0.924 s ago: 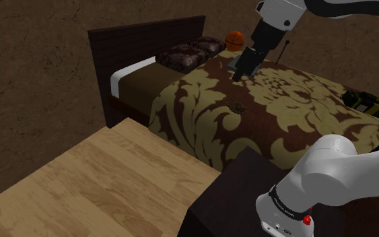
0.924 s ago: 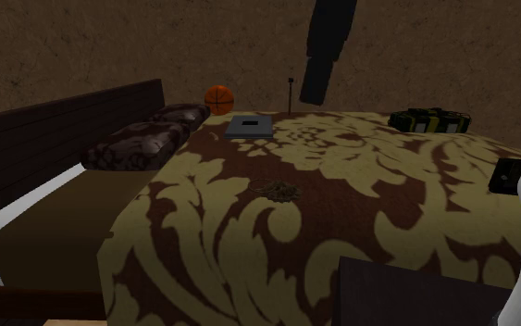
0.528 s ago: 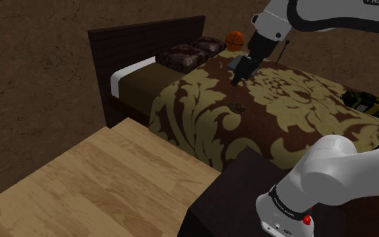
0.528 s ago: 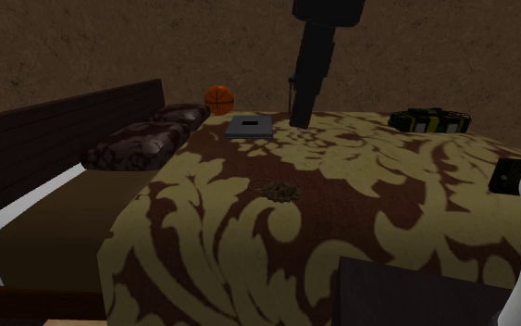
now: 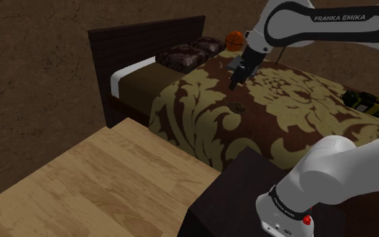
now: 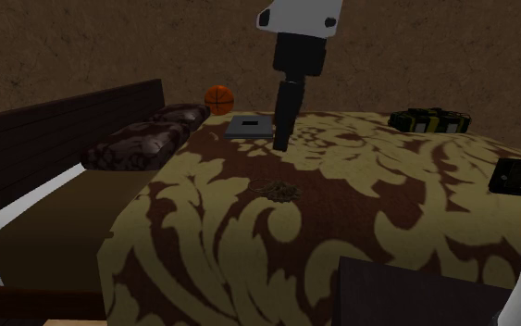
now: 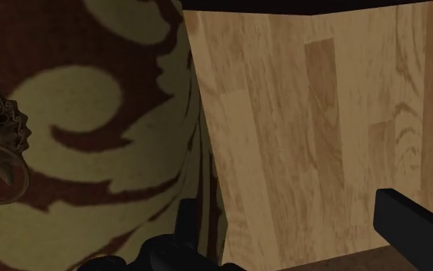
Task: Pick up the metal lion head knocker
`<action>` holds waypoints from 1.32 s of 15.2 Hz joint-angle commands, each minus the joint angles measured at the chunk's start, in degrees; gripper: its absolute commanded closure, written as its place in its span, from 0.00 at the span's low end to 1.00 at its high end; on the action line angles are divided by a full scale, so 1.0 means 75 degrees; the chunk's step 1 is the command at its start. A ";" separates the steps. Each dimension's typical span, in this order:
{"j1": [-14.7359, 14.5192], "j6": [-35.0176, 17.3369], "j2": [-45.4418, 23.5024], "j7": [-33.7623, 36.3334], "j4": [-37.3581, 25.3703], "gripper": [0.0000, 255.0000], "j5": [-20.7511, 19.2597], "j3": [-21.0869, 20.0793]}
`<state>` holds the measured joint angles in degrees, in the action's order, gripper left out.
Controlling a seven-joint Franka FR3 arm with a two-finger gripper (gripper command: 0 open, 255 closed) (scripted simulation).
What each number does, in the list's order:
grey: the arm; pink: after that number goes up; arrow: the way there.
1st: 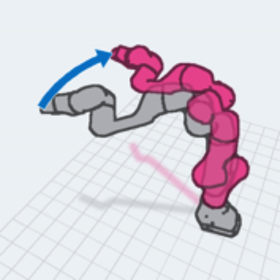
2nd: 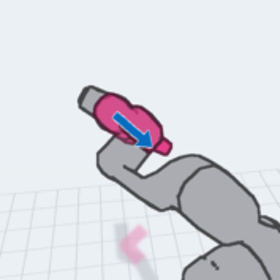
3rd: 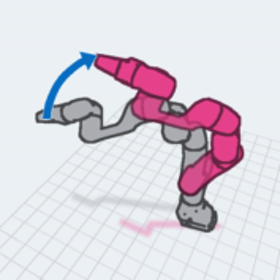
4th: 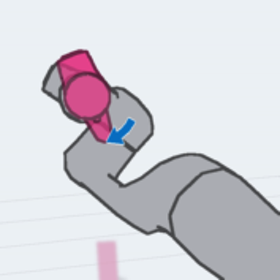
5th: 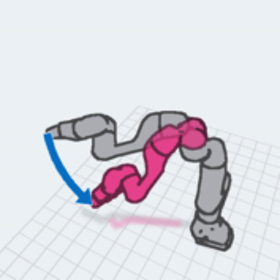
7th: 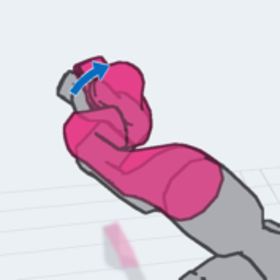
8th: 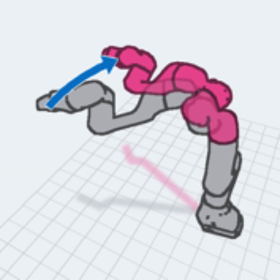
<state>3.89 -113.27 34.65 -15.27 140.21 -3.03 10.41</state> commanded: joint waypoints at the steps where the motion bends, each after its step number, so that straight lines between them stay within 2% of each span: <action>1: 0.0068 -0.0383 -0.0324 -0.0314 0.0080 0.00 -0.0094 0.0258; 6: 0.0153 -0.1242 -0.1448 -0.1101 -0.0120 0.00 -0.0149 0.0905; 11: 0.0169 -0.2004 -0.2751 -0.1995 -0.0568 0.00 0.0093 0.1523; 15: 0.0191 -0.2493 -0.3903 -0.2830 -0.1103 0.00 0.0568 0.1941; 20: 0.0404 -0.2883 -0.5442 -0.3977 -0.1996 0.00 0.1465 0.2211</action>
<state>6.51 -134.66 -3.29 -43.07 127.42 6.22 26.70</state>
